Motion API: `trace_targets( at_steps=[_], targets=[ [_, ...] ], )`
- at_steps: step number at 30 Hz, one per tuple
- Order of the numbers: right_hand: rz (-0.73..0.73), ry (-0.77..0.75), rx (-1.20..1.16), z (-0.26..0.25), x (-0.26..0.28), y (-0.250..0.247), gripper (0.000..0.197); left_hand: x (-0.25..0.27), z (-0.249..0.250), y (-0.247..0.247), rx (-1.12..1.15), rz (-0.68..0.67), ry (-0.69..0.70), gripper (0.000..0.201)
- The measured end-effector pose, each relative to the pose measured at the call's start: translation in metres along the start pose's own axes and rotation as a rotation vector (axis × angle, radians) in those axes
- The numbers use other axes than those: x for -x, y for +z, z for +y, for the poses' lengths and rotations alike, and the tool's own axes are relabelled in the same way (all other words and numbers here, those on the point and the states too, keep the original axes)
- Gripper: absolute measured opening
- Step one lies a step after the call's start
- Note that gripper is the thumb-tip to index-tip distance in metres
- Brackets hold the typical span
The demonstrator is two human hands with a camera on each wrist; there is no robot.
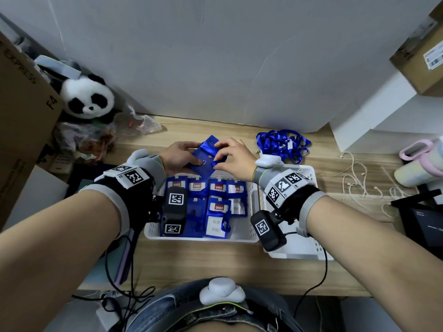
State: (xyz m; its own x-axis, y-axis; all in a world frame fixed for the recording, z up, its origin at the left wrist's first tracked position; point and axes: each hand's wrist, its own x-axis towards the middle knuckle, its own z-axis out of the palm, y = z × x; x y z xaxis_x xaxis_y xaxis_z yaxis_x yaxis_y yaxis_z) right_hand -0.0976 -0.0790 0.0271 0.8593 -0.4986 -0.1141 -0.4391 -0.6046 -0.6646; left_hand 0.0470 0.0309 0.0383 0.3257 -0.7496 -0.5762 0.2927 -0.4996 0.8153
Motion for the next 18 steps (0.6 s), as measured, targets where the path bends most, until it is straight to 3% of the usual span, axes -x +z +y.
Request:
trace_targets(
  at_steps=[5,10,12,14,18],
  targets=[
    [-0.055,0.056,-0.118,0.007,0.007,0.006,0.011,0.001,-0.008,-0.004,0.042,0.048,-0.029,0.051],
    [0.239,0.374,-0.359,0.014,0.0,0.006,0.02,-0.001,-0.014,0.002,0.14,0.085,-0.008,0.06],
    [0.099,0.501,-0.495,0.017,0.0,0.004,0.021,0.0,-0.015,0.005,0.151,0.077,0.001,0.061],
    [-0.025,0.531,-0.639,0.018,0.004,0.002,0.015,-0.001,-0.017,0.01,0.136,0.054,-0.016,0.059],
    [-0.024,0.551,-0.647,0.025,0.011,-0.001,0.022,0.0,-0.024,0.015,-0.012,-0.023,-0.098,0.054]
  ],
)
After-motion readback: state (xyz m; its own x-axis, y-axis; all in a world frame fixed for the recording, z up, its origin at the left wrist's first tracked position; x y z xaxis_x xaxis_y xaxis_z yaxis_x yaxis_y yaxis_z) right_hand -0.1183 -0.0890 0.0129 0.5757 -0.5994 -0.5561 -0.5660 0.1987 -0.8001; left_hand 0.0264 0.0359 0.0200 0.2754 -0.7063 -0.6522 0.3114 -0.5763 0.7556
